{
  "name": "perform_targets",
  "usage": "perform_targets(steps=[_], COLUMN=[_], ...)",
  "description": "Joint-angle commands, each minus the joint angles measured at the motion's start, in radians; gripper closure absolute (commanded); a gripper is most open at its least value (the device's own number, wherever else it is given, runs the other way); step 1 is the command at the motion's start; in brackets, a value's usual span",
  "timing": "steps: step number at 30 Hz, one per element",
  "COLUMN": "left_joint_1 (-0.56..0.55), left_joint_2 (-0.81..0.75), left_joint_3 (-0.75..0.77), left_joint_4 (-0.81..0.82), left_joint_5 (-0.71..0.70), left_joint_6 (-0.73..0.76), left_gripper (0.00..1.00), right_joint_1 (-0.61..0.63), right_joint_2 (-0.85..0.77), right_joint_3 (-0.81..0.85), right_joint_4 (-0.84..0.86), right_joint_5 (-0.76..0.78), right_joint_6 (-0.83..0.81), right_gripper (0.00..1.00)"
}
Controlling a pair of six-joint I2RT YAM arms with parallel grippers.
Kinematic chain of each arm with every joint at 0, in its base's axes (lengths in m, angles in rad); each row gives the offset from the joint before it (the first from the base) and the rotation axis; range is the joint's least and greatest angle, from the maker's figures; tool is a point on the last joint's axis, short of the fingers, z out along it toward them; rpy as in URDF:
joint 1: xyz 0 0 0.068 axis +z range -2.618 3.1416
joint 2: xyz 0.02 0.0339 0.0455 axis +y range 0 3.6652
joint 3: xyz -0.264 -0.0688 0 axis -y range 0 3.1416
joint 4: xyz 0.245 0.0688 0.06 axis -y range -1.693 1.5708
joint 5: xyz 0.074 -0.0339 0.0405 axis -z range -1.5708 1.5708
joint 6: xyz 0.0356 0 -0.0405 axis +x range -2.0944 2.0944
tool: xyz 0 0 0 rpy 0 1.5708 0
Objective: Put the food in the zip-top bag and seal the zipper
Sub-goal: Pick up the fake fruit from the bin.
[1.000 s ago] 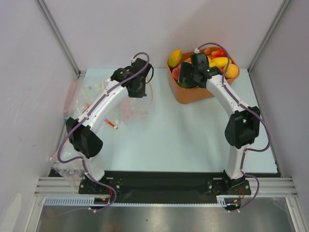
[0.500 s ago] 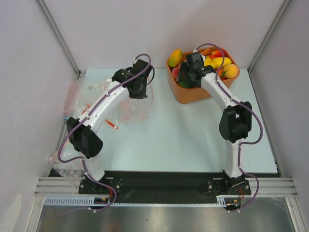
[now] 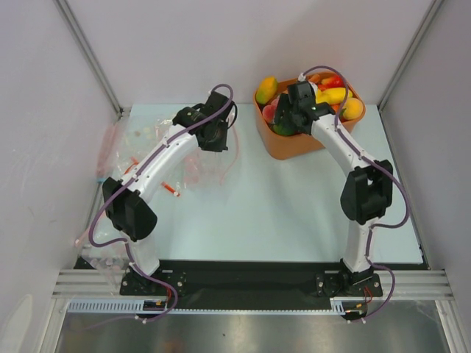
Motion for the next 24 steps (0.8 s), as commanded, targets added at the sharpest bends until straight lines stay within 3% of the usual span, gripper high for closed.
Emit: perform_targets(steps=[1, 14, 19, 24], left_joint_1=[-0.010, -0.012, -0.012, -0.018], left_joint_2=[-0.023, 0.006, 0.004, 0.001], left_joint_3=[-0.006, 0.002, 0.006, 0.006], left_joint_4=[0.060, 0.089, 0.097, 0.118], left_joint_5=[0.072, 0.152, 0.188, 0.238], left_joint_6=[0.033, 0.044, 0.040, 0.027], left_gripper=[1.00, 1.00, 1.00, 1.00], right_joint_1=[0.008, 0.022, 0.050, 0.086], right_joint_2=[-0.176, -0.479, -0.503, -0.500], right_joint_3=[-0.047, -0.363, -0.415, -0.455], right_joint_4=[0.066, 0.351, 0.434, 0.484], right_joint_5=[-0.070, -0.507, -0.670, -0.719], right_joint_6=[-0.029, -0.079, -0.027, -0.009], right_gripper=[0.43, 0.46, 0.46, 0.46])
